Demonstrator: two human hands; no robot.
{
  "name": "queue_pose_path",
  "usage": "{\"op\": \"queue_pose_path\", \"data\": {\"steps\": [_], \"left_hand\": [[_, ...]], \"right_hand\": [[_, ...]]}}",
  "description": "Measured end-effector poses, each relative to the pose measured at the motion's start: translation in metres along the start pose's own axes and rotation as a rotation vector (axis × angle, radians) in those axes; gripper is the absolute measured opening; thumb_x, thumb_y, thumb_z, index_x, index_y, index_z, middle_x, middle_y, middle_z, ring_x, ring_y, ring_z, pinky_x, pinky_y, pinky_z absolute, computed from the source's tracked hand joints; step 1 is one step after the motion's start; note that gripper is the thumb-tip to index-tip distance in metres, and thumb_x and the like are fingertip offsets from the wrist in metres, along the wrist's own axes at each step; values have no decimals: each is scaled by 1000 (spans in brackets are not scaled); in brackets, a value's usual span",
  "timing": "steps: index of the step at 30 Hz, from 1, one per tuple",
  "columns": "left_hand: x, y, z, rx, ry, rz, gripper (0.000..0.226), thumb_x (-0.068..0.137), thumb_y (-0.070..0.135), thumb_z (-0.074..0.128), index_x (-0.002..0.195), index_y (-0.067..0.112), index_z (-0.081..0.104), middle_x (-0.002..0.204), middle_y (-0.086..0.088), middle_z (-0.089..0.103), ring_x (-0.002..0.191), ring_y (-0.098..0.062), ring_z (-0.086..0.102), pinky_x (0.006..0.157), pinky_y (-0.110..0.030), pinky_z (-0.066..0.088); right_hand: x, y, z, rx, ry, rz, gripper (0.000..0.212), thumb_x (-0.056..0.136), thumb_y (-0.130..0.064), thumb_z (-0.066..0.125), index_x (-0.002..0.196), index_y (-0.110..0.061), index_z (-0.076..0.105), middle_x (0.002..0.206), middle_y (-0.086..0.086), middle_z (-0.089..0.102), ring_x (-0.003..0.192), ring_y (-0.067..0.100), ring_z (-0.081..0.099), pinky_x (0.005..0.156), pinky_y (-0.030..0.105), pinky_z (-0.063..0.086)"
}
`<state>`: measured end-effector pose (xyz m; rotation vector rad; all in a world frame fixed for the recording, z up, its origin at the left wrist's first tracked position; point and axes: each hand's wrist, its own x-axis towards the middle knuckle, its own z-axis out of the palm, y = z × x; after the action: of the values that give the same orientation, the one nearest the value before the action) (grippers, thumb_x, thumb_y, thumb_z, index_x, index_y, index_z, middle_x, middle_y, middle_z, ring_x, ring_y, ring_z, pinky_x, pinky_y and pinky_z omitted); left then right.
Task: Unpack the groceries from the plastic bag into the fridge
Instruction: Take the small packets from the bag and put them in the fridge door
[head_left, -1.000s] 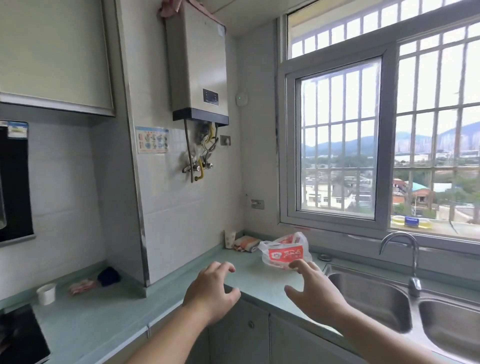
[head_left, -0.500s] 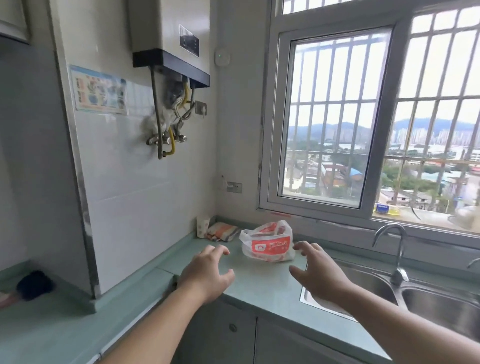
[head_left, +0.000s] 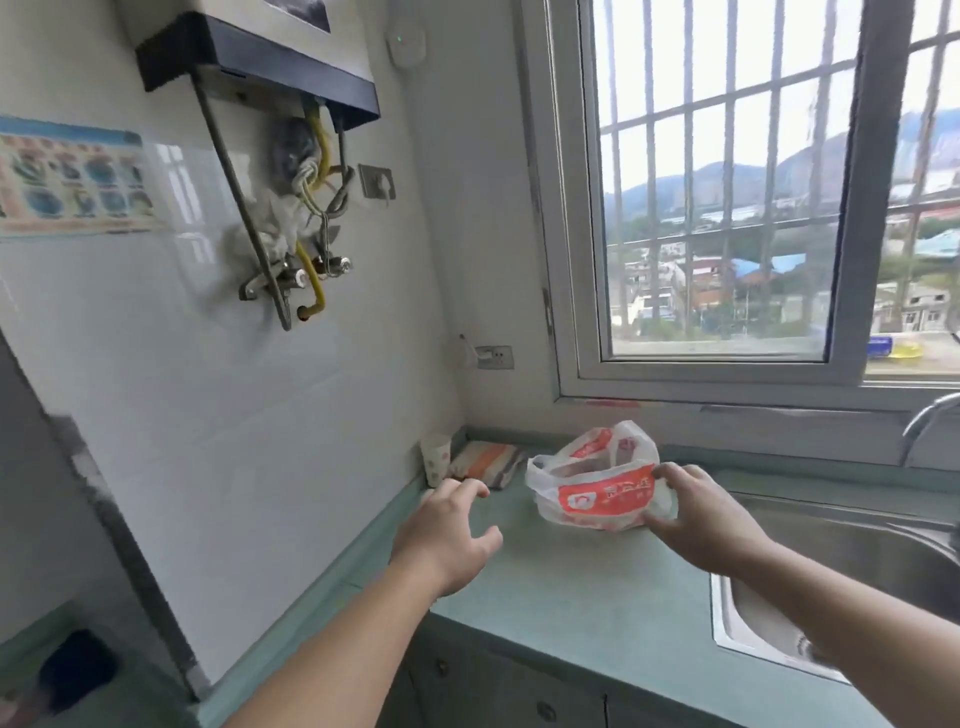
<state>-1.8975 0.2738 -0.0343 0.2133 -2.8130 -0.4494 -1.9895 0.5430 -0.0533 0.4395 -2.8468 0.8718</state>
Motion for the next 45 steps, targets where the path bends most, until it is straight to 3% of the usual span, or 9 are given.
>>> {"op": "queue_pose_path", "data": {"steps": [7,14,23,29,35,41,45], "left_hand": [[101,-21,33,16,-53,-19,44,85,44,56,128,33,49,131,10,49,122,-13,46,97,-33,43],[211,-25,100,-23,-135,59,47,84,44,56,129,32,49,131,10,50,123,-15,45,95,-33,43],[339,-40,206,-147,-336,150,49,83,45,54,130,31,48,132,6,50,120,-17,48,94,-36,46],[377,-36,254,-177,-435,173,50,86,41,54,135,32,47,139,8,46,125,-15,45,97,-35,45],[393,-36,299,-144,-556,92,48,83,46,54,129,34,49,136,9,51,120,-16,50,94,-39,48],[406,-37,345,-42,-694,53,39,91,37,49,128,26,52,128,0,59,112,-26,57,91,-41,50],[413,-38,368,22,-739,33,39,92,38,49,128,22,50,123,-4,61,108,-27,58,89,-41,50]], "right_hand": [[101,32,35,-23,-75,83,49,86,-40,58,131,-23,47,119,0,51,92,17,55,77,32,51],[187,55,63,-93,-94,140,49,85,-41,57,130,-24,46,125,2,49,110,22,54,91,39,49],[276,73,114,-182,-126,245,48,88,-42,55,131,-24,47,131,0,50,109,18,57,92,37,49],[321,86,157,-141,-139,214,44,90,-48,53,125,-22,54,127,-3,54,112,16,53,91,34,49],[355,104,203,-86,-236,187,19,94,-21,46,107,-18,59,104,2,62,90,18,58,81,31,51],[372,139,250,-57,-445,255,40,92,-23,47,131,-18,54,127,1,60,112,20,57,95,32,49],[385,161,247,-60,-485,271,50,82,-30,53,131,-25,48,115,0,58,99,23,58,81,35,52]]}}
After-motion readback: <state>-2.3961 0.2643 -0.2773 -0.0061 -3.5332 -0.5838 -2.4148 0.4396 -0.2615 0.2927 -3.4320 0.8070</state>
